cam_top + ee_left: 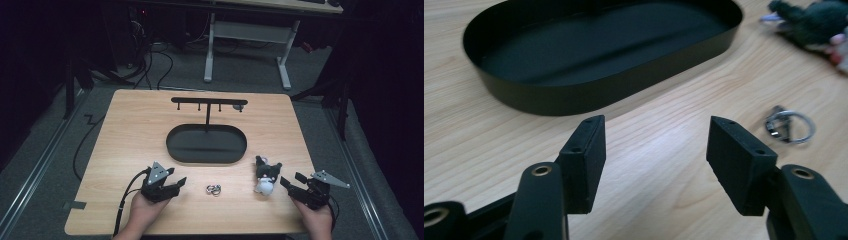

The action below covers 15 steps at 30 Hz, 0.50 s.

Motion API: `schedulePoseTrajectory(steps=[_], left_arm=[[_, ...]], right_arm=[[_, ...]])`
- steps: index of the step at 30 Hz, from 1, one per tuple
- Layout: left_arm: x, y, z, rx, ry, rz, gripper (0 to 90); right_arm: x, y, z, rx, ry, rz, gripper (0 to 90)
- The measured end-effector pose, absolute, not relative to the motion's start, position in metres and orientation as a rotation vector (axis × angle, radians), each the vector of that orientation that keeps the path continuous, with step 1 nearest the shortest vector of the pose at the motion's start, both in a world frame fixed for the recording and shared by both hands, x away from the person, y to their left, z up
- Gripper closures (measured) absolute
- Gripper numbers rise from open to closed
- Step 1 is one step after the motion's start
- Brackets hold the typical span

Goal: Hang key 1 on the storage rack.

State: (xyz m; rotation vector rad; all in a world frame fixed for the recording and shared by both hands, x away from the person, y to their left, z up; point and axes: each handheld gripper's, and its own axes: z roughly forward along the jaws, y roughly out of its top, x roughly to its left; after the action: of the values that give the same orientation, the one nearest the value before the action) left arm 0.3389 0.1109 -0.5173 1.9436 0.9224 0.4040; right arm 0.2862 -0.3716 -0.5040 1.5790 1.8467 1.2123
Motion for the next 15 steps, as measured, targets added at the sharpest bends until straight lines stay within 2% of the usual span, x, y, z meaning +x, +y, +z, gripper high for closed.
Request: schedulePoseTrajectory(steps=[15], left_arm=[[0.3423,0.1203,-0.5167,1.924,0.956,0.404,41.4]], right_arm=[[0.2823,-0.3651,-0.5048,1.465,1.9,1.156,37.6]])
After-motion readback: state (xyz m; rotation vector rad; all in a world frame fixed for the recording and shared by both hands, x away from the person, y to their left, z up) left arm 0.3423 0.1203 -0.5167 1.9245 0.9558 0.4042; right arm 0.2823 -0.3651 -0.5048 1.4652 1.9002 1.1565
